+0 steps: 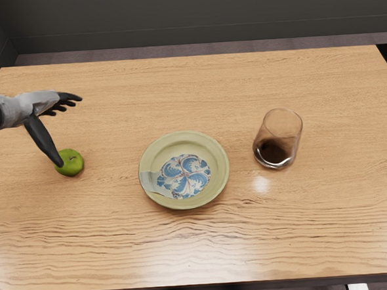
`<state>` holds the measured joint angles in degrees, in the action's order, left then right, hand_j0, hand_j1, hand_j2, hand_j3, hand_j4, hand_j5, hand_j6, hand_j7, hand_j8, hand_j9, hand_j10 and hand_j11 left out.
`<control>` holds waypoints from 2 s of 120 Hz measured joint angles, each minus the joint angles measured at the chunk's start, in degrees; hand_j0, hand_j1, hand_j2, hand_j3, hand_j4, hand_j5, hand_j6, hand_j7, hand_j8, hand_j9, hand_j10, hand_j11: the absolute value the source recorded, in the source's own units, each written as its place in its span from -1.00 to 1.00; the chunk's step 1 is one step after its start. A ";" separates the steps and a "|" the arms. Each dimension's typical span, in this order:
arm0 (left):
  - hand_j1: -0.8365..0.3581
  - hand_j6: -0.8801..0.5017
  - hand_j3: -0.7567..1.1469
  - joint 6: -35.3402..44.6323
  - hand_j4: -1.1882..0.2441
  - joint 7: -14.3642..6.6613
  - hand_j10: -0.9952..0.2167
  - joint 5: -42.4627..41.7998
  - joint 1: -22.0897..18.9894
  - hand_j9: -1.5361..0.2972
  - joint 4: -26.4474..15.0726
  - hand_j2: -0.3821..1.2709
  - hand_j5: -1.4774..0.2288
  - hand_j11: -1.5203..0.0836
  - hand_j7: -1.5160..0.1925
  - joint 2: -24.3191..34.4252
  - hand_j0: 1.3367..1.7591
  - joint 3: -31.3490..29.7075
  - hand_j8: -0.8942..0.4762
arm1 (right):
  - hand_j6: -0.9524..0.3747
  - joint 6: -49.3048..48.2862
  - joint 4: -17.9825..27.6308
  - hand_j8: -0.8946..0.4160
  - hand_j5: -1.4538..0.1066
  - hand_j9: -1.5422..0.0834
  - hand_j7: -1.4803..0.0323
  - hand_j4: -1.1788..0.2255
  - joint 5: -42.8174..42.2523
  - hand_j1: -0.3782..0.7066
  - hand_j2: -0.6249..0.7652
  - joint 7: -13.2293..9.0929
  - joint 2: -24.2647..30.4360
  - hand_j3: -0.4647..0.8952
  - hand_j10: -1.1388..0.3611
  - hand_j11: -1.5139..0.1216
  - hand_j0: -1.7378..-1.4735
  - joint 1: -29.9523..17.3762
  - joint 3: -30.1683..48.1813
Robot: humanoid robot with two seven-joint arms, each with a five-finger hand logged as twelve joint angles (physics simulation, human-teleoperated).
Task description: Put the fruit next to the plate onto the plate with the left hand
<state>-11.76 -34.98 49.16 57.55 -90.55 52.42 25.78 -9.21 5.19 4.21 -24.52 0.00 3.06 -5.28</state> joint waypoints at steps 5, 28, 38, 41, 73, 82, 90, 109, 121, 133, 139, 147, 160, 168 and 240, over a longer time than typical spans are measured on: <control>0.81 0.14 -0.20 2.44 0.53 -0.01 0.49 3.37 0.24 0.55 -0.08 -0.52 0.60 0.75 0.64 -0.86 0.52 -2.30 0.17 | 0.43 0.00 0.00 0.36 0.86 0.90 0.96 0.68 -0.01 -0.95 -0.10 0.00 0.00 -0.32 0.52 0.85 -0.40 0.01 0.00; 0.76 0.10 -0.20 10.08 0.49 -0.02 0.45 11.79 0.02 0.52 1.52 -0.51 0.56 0.71 0.60 -5.04 0.52 -10.33 0.13 | 0.43 0.03 0.00 0.36 0.86 0.90 0.96 0.68 -0.04 -0.95 -0.10 0.00 0.00 -0.32 0.52 0.85 -0.40 0.03 -0.03; 0.74 0.09 -0.20 11.95 0.48 -0.02 0.43 13.02 -0.02 0.50 2.07 -0.50 0.55 0.70 0.59 -5.82 0.52 -12.32 0.12 | 0.43 0.04 0.00 0.36 0.86 0.90 0.96 0.68 -0.05 -0.95 -0.10 0.00 0.00 -0.32 0.52 0.85 -0.40 0.03 -0.06; 0.74 0.08 -0.20 12.32 0.48 -0.02 0.43 13.22 0.01 0.50 2.07 -0.50 0.54 0.69 0.58 -5.84 0.52 -12.75 0.11 | 0.43 0.04 0.00 0.36 0.86 0.90 0.96 0.68 -0.05 -0.95 -0.10 0.00 0.00 -0.32 0.52 0.85 -0.40 0.03 -0.06; 0.68 0.04 -0.20 13.51 0.44 -0.02 0.38 13.56 -0.76 0.46 -3.31 -0.50 0.50 0.65 0.54 -3.85 0.52 -16.01 0.07 | 0.43 0.07 0.00 0.36 0.86 0.90 0.96 0.68 -0.07 -0.95 -0.10 0.00 0.00 -0.32 0.52 0.85 -0.40 0.23 -0.09; 0.65 0.02 -0.20 15.49 0.42 -0.02 0.36 13.69 -1.65 0.44 -4.03 -0.49 0.48 0.62 0.52 -4.10 0.52 -16.52 0.05 | 0.43 0.07 0.00 0.36 0.86 0.90 0.96 0.68 -0.07 -0.95 -0.10 0.00 0.00 -0.32 0.52 0.85 -0.40 0.33 -0.08; 0.63 0.00 -0.20 18.09 0.40 -0.02 0.34 13.83 -1.65 0.42 -4.31 -0.49 0.46 0.61 0.50 -4.35 0.52 -17.34 0.03 | 0.43 0.07 0.00 0.36 0.86 0.90 0.96 0.68 -0.07 -0.95 -0.10 0.00 0.00 -0.32 0.52 0.85 -0.40 0.36 -0.10; 0.60 -0.02 -0.20 21.70 0.38 -0.02 0.31 14.12 -1.82 0.40 -3.67 -0.49 0.43 0.58 0.48 -4.70 0.52 -18.11 0.01 | 0.43 0.07 0.00 0.36 0.86 0.90 0.96 0.68 -0.07 -0.95 -0.10 0.05 0.00 -0.32 0.52 0.85 -0.40 0.43 -0.14; 0.56 -0.04 -0.20 22.51 0.35 -0.02 0.28 16.36 -3.37 0.37 -2.17 -0.48 0.41 0.55 0.45 -6.11 0.52 -18.25 -0.02 | 0.43 0.07 0.00 0.36 0.86 0.90 0.96 0.68 -0.07 -0.95 -0.10 0.06 0.00 -0.32 0.52 0.85 -0.40 0.45 -0.16; 0.51 -0.08 -0.20 22.82 0.32 -0.02 0.24 17.39 -3.41 0.34 -1.30 -0.47 0.37 0.51 0.41 -6.08 0.52 -18.29 -0.06 | 0.43 0.09 0.00 0.36 0.86 0.90 0.96 0.68 -0.07 -0.95 -0.10 0.08 0.00 -0.32 0.52 0.85 -0.40 0.45 -0.20; 0.49 -0.10 -0.20 22.89 0.30 -0.02 0.22 17.63 -3.41 0.32 -1.07 -0.47 0.35 0.49 0.39 -5.78 0.52 -18.30 -0.07 | 0.43 0.09 0.00 0.36 0.86 0.90 0.96 0.68 -0.07 -0.95 -0.10 0.08 0.00 -0.32 0.52 0.85 -0.40 0.45 -0.22; 0.45 -0.12 -0.20 22.95 0.28 -0.02 0.19 17.82 -3.41 0.30 -0.89 -0.47 0.32 0.46 0.37 -5.74 0.52 -18.33 -0.10 | 0.43 0.08 0.00 0.36 0.86 0.90 0.96 0.68 -0.07 -0.95 -0.10 0.08 0.00 -0.32 0.52 0.85 -0.40 0.45 -0.22; 0.39 -0.17 -0.20 22.99 0.23 -0.02 0.14 17.95 -3.84 0.25 -0.76 -0.46 0.27 0.41 0.32 -6.01 0.52 -18.37 -0.14 | 0.43 0.08 0.00 0.36 0.86 0.90 0.96 0.68 -0.07 -0.95 -0.10 0.09 0.00 -0.32 0.52 0.85 -0.40 0.45 -0.23; 0.35 -0.20 -0.20 23.00 0.21 -0.02 0.11 17.95 -3.85 0.22 -0.71 -0.45 0.25 0.38 0.29 -6.12 0.52 -18.39 -0.17 | 0.43 0.07 0.00 0.36 0.86 0.90 0.96 0.68 -0.07 -0.95 -0.10 0.09 0.00 -0.32 0.52 0.85 -0.40 0.45 -0.24; 0.17 -0.33 -0.20 23.00 0.08 -0.02 -0.04 17.77 -4.73 0.10 0.80 -0.43 0.11 0.23 0.15 -8.10 0.52 -18.41 -0.30 | 0.43 0.07 0.00 0.36 0.86 0.90 0.96 0.68 -0.07 -0.95 -0.10 0.09 0.00 -0.32 0.52 0.85 -0.40 0.45 -0.23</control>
<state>11.24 -35.00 66.93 52.82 -89.75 44.33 7.37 -9.14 5.19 4.13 -24.43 0.00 3.52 -5.51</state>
